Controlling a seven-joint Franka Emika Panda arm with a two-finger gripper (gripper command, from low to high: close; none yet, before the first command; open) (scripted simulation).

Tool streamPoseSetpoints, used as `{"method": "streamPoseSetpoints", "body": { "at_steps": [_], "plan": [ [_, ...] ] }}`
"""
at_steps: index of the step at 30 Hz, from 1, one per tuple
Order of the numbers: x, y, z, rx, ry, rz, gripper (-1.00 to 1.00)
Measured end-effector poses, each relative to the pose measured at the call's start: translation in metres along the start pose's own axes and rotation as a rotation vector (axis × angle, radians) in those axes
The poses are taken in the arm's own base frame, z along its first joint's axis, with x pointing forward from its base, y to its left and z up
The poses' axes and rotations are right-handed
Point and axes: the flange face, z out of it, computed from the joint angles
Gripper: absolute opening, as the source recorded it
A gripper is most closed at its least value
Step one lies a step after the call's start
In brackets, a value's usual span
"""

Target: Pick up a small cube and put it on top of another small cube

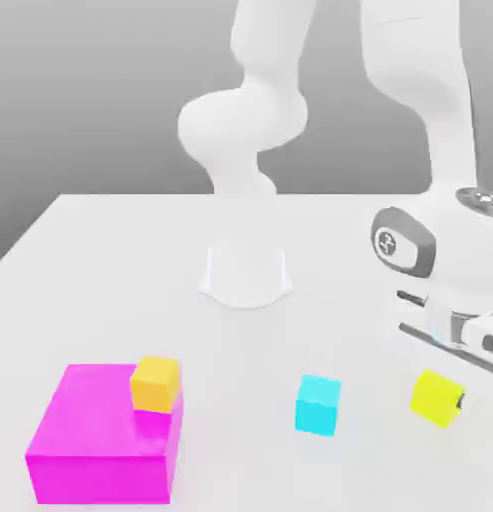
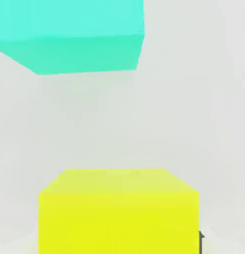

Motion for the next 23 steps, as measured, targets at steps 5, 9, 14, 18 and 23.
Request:
{"method": "streamPoseSetpoints", "body": {
  "at_steps": [5,9,14,18,23],
  "plan": [
    [0.006,-0.010,-0.043,0.007,0.002,-0.046,-1.00],
    [0.044,-0.056,-0.072,0.010,0.004,-0.289,-1.00],
    [0.063,-0.092,-0.083,0.006,0.004,-0.485,-1.00],
    [0.063,-0.091,-0.051,0.006,0.004,-0.491,-1.00],
    [0.061,-0.092,-0.034,0.006,0.002,-0.489,1.00]
  ]
}}
